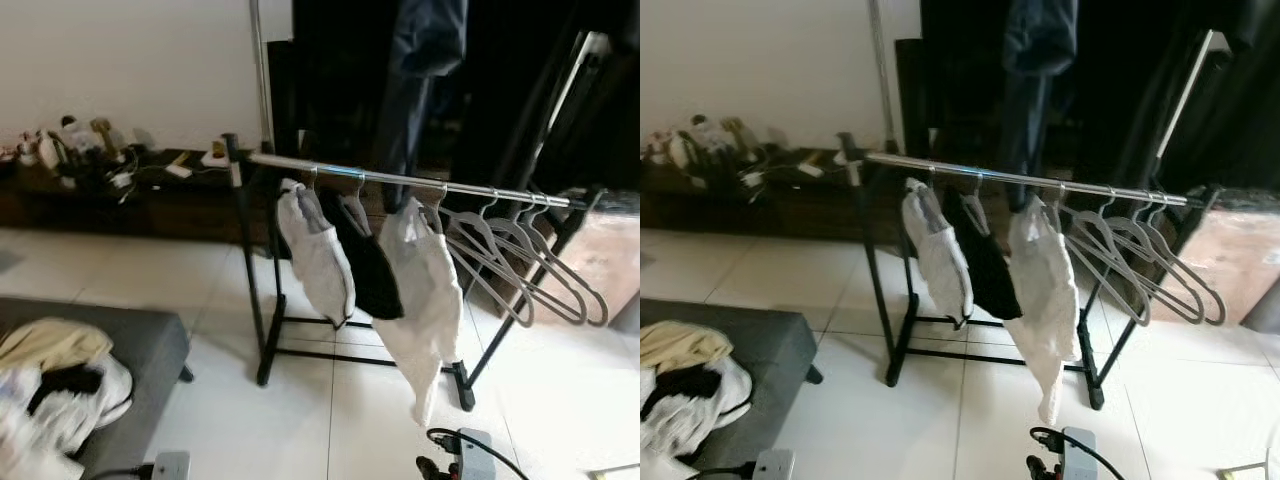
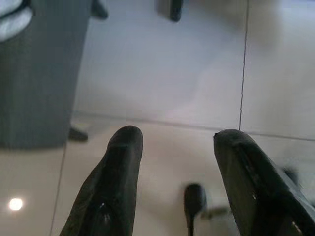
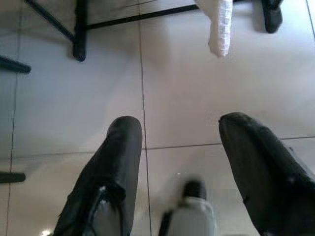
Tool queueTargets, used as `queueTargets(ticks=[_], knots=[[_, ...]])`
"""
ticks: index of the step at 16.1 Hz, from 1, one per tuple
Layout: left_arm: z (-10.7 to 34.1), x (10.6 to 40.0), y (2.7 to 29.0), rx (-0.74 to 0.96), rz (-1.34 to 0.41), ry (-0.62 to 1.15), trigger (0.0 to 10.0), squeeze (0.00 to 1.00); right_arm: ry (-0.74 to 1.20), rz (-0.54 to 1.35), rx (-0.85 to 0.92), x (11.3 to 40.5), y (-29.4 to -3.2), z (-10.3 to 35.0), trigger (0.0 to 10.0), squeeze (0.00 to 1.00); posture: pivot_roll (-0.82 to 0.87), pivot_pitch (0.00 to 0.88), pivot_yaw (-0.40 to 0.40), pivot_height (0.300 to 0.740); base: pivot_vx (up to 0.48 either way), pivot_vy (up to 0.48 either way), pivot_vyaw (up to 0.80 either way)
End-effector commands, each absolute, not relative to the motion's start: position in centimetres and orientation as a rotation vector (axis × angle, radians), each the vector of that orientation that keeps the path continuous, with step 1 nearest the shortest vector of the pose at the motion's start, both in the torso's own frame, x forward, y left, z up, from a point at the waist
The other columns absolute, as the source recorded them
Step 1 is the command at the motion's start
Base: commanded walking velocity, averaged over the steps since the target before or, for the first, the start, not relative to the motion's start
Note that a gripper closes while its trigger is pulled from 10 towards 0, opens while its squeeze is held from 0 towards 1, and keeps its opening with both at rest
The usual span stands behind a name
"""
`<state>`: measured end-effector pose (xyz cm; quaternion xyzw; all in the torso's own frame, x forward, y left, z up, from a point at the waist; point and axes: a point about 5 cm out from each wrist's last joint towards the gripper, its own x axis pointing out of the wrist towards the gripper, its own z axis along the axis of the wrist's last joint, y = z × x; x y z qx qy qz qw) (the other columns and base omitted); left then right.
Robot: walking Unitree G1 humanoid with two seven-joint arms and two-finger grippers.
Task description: Hang hanger
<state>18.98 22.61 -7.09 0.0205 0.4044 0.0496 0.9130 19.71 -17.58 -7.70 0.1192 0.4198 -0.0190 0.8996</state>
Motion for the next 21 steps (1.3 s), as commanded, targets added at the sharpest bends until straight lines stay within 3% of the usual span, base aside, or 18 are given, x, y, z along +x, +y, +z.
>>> queueTargets(ticks=[1,7,10,16,18,21], knots=[[-7.2,19.2,21.6,0.021,0.080,0.827,10.0,0.00,0.884,-0.072,0.238,19.1,-18.8,-7.9,10.0,0.00,0.01,0.005,-0.022,0.740,0.394,0.000,0.00],[-7.1,19.5,21.3,0.018,0.071,0.812,10.0,0.00,0.905,-0.056,0.222,19.0,-18.6,-8.0,10.0,0.00,0.01,0.005,-0.023,0.740,0.391,0.000,-0.46],[-6.9,19.6,21.5,0.028,0.106,0.799,10.0,0.00,0.894,-0.063,0.227,19.0,-18.7,-8.0,10.0,0.00,0.01,0.005,-0.021,0.740,0.000,0.000,0.00],[-5.7,20.4,24.0,-0.008,0.367,0.686,10.0,0.00,0.904,-0.047,0.217,18.8,-18.6,-8.1,10.0,0.00,0.01,0.010,-0.020,0.740,0.000,0.000,0.00],[-3.7,22.0,25.4,-0.025,0.474,0.521,10.0,0.00,0.905,-0.045,0.216,18.7,-18.6,-8.1,10.0,0.00,0.00,0.012,-0.016,0.740,0.000,0.000,0.00],[1.9,25.5,26.0,0.040,0.485,0.127,10.0,0.00,0.913,-0.039,0.208,18.5,-18.6,-8.2,10.0,0.00,0.01,0.013,-0.011,0.740,0.000,0.000,0.00]])
